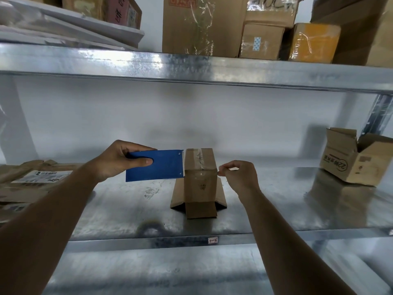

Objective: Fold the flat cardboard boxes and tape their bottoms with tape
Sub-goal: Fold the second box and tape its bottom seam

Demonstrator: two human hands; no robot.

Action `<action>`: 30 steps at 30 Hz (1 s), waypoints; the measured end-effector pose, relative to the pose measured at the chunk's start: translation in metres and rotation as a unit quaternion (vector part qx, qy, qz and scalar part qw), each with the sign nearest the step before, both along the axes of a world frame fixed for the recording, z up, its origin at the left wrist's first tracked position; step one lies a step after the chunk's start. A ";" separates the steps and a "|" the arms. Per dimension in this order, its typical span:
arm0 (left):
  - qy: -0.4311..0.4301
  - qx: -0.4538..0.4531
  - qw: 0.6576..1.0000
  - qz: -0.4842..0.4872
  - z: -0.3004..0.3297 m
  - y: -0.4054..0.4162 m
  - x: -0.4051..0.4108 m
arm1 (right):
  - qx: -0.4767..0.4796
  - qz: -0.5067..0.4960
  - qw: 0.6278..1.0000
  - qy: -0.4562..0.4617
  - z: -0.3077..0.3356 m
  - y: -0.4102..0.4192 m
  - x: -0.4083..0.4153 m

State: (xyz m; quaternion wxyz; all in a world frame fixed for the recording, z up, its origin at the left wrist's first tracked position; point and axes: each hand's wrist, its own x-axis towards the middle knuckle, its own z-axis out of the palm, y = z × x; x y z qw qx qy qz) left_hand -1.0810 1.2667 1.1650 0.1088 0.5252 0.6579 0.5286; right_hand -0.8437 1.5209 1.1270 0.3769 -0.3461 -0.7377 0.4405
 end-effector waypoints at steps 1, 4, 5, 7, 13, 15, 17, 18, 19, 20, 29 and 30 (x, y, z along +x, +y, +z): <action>-0.002 0.000 1.000 -0.002 -0.001 0.001 -0.001 | -0.012 0.013 1.000 0.000 -0.001 0.002 -0.001; -0.004 0.001 1.000 -0.003 -0.003 0.003 -0.003 | -0.007 0.026 1.000 -0.008 -0.006 0.005 -0.003; -0.007 0.003 1.000 -0.006 -0.004 0.004 -0.004 | 0.020 0.021 0.999 -0.017 -0.008 0.005 -0.004; -0.018 0.002 1.000 -0.015 -0.005 0.006 -0.004 | 0.069 0.005 0.997 -0.039 -0.011 0.005 -0.008; -0.017 -0.007 1.000 -0.015 -0.005 0.008 -0.006 | 0.091 -0.022 0.987 -0.128 -0.023 0.005 -0.012; -0.015 -0.003 1.000 -0.018 -0.006 0.008 -0.008 | 0.141 -0.073 0.987 -0.030 -0.028 -0.001 -0.012; -0.016 0.003 1.000 -0.015 -0.007 0.009 -0.009 | 0.257 -0.086 0.959 0.087 -0.028 -0.006 -0.012; -0.019 0.005 1.000 -0.014 -0.008 0.010 -0.009 | 0.319 -0.066 0.938 0.123 -0.027 -0.007 -0.015; -0.022 0.006 1.000 -0.013 -0.008 0.011 -0.009 | 0.373 -0.031 0.918 0.134 -0.025 -0.008 -0.018; -0.023 0.007 1.000 -0.012 -0.008 0.012 -0.010 | 0.416 0.011 0.901 0.124 -0.023 -0.007 -0.022; -0.036 0.000 0.999 -0.024 -0.011 0.010 -0.013 | 0.452 0.078 0.888 -0.004 -0.041 0.008 -0.036; -0.038 0.002 0.999 -0.026 -0.012 0.009 -0.013 | 0.447 0.081 0.891 -0.002 -0.042 0.009 -0.035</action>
